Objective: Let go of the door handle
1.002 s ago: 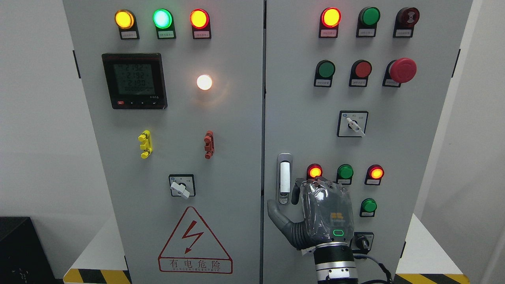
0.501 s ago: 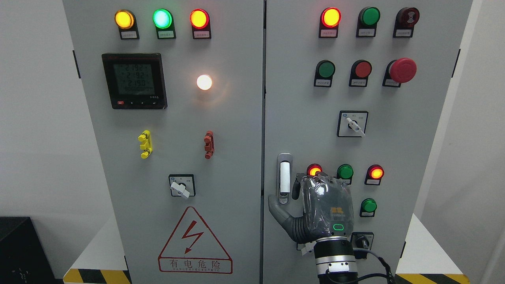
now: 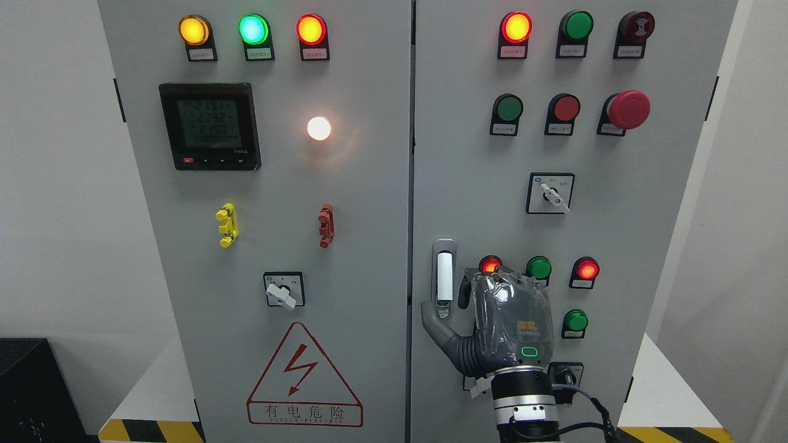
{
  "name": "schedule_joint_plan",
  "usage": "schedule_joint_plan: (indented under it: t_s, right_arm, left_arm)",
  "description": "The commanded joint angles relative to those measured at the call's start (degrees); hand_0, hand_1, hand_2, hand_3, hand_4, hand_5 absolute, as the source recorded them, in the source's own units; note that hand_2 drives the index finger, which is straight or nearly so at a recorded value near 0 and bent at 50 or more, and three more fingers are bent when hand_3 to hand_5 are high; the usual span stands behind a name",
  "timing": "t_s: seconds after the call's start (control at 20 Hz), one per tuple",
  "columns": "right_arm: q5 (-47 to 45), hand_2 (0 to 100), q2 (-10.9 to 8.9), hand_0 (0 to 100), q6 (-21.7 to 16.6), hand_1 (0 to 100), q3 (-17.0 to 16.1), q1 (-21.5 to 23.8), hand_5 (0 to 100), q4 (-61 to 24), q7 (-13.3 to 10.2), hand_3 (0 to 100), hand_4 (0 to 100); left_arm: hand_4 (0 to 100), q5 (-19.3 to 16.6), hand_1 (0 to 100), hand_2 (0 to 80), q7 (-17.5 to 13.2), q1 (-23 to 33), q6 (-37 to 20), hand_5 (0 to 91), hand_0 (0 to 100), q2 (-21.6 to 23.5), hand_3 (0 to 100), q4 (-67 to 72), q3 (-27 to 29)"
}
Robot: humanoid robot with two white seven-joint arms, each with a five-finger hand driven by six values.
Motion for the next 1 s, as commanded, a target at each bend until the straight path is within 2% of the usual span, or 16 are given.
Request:
schedule_joint_plan:
  t_s: [0.0, 0.5, 0.95]
  right_arm:
    - [-0.1, 73, -0.04, 19, 0.0, 45, -0.8, -0.3, 67, 0.9, 0.0, 98, 75]
    - [-0.2, 73, 0.05, 22, 0.0, 44, -0.9, -1.0, 67, 1.4, 0.0, 97, 75]
    - [-0.2, 72, 0.05, 29, 0.0, 42, -1.4, -1.0, 67, 1.3, -0.1, 97, 75]
  left_arm:
    - [1, 0.0, 0, 4.3, 0.0, 0.0, -0.1, 0.0, 0, 0.0, 11, 0.0, 0.0]
    - [1, 0.0, 0, 4.4, 0.0, 0.0, 0.0, 0.0, 0, 0.0, 11, 0.0, 0.0]
    - [1, 0.0, 0, 4.5, 0.0, 0.0, -0.1, 0.0, 0, 0.0, 11, 0.0, 0.0]
